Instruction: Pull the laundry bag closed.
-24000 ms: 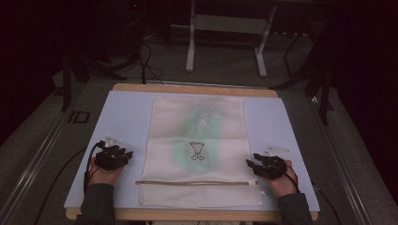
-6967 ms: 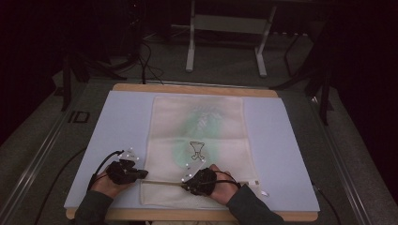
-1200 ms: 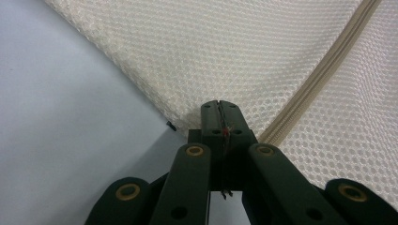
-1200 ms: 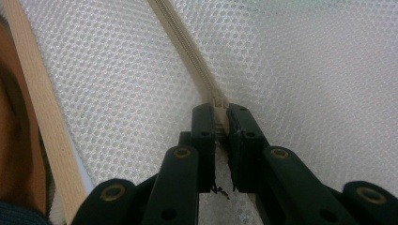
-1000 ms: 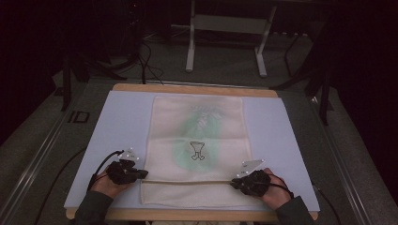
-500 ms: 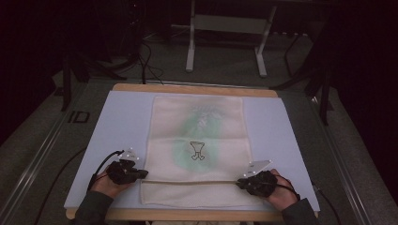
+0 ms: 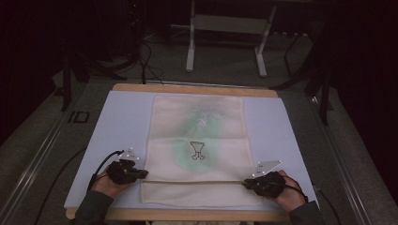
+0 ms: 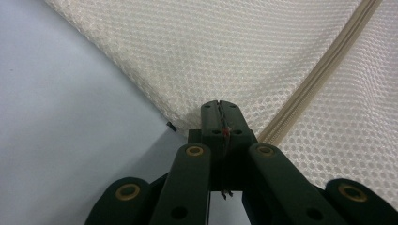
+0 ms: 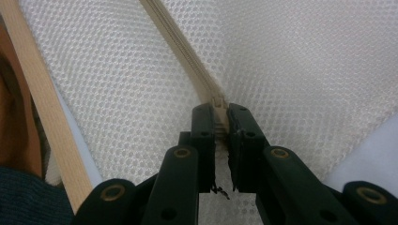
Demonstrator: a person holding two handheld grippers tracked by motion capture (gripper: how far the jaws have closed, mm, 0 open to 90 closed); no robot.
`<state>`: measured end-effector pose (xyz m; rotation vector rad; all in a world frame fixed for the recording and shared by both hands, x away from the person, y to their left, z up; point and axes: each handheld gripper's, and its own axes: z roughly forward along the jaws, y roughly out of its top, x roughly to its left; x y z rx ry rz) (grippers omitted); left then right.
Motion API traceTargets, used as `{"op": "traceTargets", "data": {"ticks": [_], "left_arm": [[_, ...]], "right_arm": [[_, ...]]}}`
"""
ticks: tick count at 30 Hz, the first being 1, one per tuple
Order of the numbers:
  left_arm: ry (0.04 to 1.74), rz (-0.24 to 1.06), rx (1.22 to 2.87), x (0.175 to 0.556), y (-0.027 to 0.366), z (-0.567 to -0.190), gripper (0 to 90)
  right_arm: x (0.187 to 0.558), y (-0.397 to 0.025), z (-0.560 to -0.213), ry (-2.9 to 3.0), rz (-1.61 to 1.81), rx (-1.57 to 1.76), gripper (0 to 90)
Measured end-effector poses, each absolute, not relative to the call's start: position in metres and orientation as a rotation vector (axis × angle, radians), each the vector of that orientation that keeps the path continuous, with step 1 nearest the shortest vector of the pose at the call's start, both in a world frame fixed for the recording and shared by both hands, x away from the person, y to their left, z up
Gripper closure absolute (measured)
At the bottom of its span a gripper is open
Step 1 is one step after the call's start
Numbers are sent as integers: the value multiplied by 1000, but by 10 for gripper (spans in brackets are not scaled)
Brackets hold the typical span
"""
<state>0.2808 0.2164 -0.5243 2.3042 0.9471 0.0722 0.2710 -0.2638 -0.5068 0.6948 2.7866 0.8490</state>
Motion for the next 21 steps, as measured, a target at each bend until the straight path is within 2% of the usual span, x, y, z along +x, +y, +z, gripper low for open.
{"op": "traceTargets", "data": {"ticks": [6,13,21], "left_arm": [[947,73,2306,281,216,-524,900],[948,73,2308,281,216,-524,900],[939,92,2311,280,215,-524,899]], "right_arm": [[274,-270,-505,2792,811,686,823],[275,-300,-503,2782,905,769,823],[274,-300,-504,2801,893,756,823]]}}
